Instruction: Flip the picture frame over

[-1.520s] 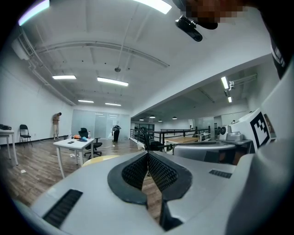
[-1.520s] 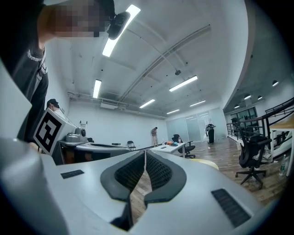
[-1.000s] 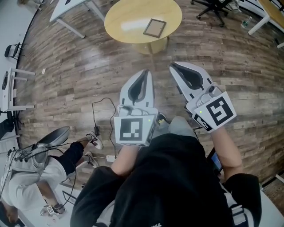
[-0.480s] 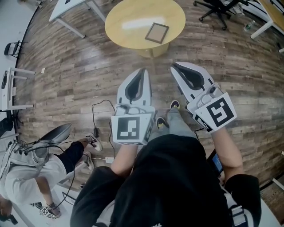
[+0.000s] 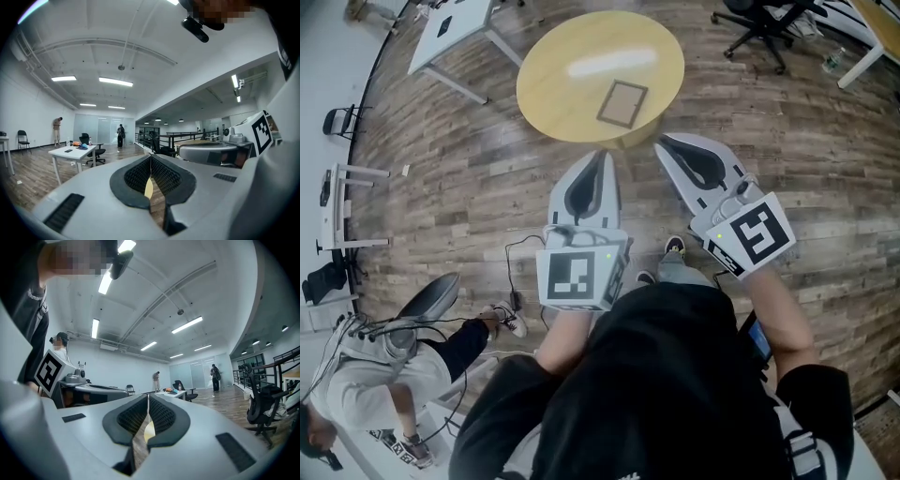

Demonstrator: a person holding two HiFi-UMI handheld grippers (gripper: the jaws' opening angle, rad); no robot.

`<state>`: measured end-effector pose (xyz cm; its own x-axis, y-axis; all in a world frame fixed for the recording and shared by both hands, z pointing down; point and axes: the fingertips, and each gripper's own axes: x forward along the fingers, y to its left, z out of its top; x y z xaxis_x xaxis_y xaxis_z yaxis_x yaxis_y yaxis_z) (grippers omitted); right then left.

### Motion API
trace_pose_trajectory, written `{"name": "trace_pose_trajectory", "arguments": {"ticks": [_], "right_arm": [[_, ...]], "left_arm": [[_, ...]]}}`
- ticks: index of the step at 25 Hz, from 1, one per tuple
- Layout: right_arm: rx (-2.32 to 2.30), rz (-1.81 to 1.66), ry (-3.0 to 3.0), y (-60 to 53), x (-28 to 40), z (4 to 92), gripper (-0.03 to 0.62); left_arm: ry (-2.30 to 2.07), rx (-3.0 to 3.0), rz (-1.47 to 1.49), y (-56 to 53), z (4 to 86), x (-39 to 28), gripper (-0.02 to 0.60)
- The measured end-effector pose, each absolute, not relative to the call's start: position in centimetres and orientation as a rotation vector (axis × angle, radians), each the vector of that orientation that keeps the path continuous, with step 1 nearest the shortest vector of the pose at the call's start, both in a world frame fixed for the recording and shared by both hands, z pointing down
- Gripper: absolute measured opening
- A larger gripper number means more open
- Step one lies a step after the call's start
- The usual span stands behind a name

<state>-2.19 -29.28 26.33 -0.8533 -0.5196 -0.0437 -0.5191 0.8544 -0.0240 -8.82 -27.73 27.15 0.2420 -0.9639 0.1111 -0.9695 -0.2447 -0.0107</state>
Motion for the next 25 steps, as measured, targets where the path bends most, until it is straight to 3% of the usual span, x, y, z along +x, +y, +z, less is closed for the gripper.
{"name": "trace_pose_trajectory", "arguments": {"ticks": [10, 25], "right_arm": [[-0.826, -0.031, 2.976, -35.4, 0.4, 28.0, 0.023], [-0.808, 0.024, 3.080, -44.0, -5.1, 30.3, 0.023]], "left_arm": [[-1.931, 2.358, 0.224, -33.1, 28.1, -6.5, 0.023], [-1.883, 2.407, 0.173, -42.7, 29.8, -11.5, 0.023]]}}
